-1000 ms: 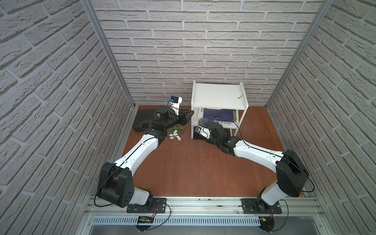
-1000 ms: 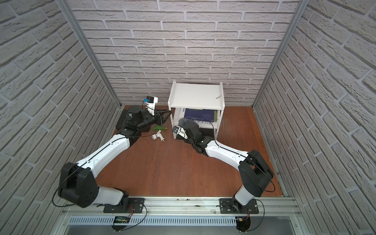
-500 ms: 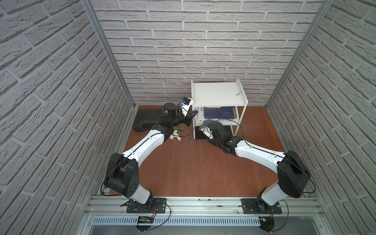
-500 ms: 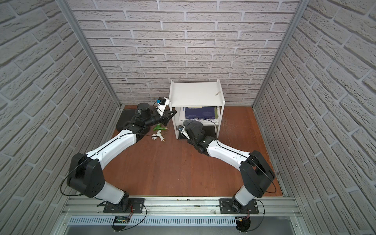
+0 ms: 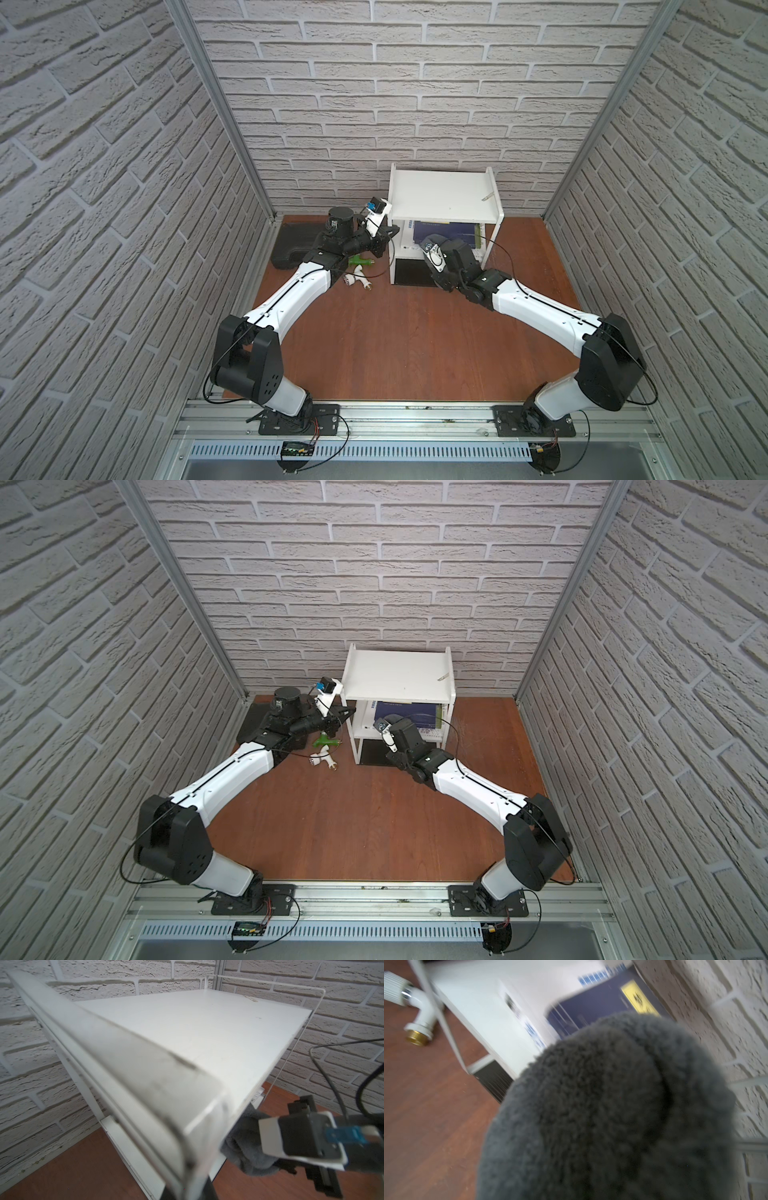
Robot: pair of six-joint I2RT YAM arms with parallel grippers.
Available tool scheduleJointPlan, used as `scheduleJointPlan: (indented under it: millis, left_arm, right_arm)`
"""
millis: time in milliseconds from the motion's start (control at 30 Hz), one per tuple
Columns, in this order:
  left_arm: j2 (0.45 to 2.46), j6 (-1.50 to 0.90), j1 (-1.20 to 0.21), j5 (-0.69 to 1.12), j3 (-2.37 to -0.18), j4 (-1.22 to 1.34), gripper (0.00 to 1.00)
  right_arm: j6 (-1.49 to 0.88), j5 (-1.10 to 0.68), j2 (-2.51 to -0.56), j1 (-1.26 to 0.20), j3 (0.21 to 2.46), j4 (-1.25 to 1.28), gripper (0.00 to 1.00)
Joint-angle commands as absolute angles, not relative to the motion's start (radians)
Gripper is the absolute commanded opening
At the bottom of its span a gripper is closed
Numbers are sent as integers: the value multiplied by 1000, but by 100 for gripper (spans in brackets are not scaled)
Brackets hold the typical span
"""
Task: Wipe the bookshelf clean with a cloth
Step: Wipe the dust from the shelf.
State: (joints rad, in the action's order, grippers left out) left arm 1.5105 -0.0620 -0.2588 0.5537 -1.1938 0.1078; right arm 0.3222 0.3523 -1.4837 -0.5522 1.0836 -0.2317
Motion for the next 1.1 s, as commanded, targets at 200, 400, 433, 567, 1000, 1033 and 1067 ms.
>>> scheduleJointPlan:
  millis: [200, 400, 433, 567, 1000, 1033, 1067]
  left_arm:
    - [1449, -26, -190, 415, -1229, -115, 0]
    - [1450, -56, -190, 412, -1206, -99, 0]
    - [1450, -54, -189, 409, -1201, -96, 0]
    - [1458, -52, -178, 426, -1200, -101, 0]
    - [1489, -99, -177, 325, -1209, -115, 0]
    - [1485, -86, -177, 320, -1195, -96, 0]
    - [1482, -73, -177, 313, -1185, -83, 0]
  right_arm:
    - [155, 131, -1079, -355, 968, -166, 3]
    - [15, 225, -1213, -317, 908, -198, 3]
    - [-18, 228, -1224, -314, 868, -170, 3]
    - [-77, 194, -1190, -303, 862, -108, 3]
    - [-279, 67, -1170, -105, 812, -94, 3]
    - [-302, 36, -1151, -62, 789, -88, 3]
    - [-321, -4, -1132, -13, 781, -76, 3]
